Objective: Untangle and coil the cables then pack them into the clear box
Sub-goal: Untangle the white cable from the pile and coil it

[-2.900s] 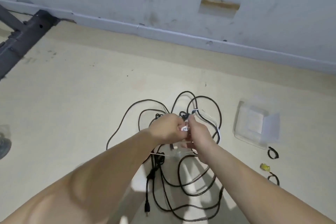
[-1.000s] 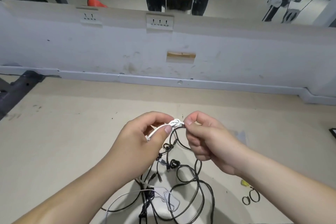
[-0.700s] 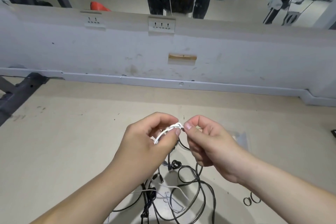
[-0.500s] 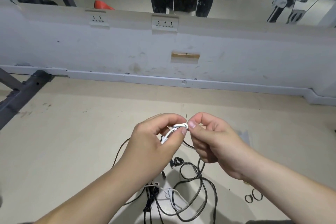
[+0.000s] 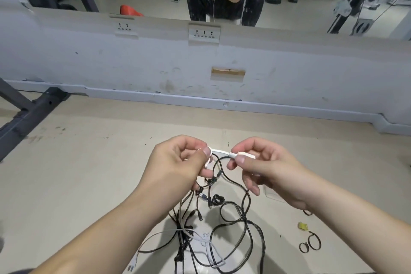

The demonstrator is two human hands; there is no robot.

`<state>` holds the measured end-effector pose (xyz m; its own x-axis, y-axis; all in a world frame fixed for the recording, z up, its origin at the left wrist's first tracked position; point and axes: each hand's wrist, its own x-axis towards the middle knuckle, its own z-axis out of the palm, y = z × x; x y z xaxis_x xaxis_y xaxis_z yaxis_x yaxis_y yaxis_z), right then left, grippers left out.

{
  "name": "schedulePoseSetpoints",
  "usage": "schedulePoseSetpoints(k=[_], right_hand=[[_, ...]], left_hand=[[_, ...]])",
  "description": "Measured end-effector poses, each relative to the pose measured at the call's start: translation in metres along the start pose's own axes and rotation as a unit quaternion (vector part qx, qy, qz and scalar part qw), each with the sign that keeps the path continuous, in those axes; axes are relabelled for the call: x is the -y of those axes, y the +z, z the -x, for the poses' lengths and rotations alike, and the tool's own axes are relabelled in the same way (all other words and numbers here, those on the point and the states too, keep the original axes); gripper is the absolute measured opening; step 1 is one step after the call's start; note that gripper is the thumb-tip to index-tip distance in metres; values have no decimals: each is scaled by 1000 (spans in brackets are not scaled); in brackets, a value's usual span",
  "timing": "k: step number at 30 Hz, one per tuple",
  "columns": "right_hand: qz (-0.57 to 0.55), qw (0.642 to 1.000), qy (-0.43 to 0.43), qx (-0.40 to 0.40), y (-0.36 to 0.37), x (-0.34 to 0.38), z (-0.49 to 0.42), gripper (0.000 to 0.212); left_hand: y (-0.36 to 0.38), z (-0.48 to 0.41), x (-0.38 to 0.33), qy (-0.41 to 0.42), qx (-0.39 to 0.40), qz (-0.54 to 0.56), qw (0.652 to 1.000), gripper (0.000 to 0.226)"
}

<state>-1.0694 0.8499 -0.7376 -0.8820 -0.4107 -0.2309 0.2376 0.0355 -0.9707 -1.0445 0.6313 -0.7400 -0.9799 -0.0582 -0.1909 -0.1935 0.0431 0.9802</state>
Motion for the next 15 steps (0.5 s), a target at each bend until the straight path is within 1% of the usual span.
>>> schedulePoseSetpoints(k=[3,5,8,10,12,15], right_hand=[[-21,999,17,-38,2,-3,-2,23],[-50,998,16,-38,7,-6,-3,20],[-52,998,3,-41,12,-7,-5,18],[-58,996,-2,-67,11,-6,-7,19],[-91,992,5,-87,9,-4,-9,21],[-164,984,19,-66,9,-4,-9,25]], left_hand=[[1,1,0,-6,8,12,1000,4],[3,3,0,-5,21,20,1000,6],[6,4,-1,-22,65,28,997,10],[5,3,0,-27,104,16,994,16],[4,2,1,-16,118,-7,993,16],[3,2,3,5,108,-35,993,12]])
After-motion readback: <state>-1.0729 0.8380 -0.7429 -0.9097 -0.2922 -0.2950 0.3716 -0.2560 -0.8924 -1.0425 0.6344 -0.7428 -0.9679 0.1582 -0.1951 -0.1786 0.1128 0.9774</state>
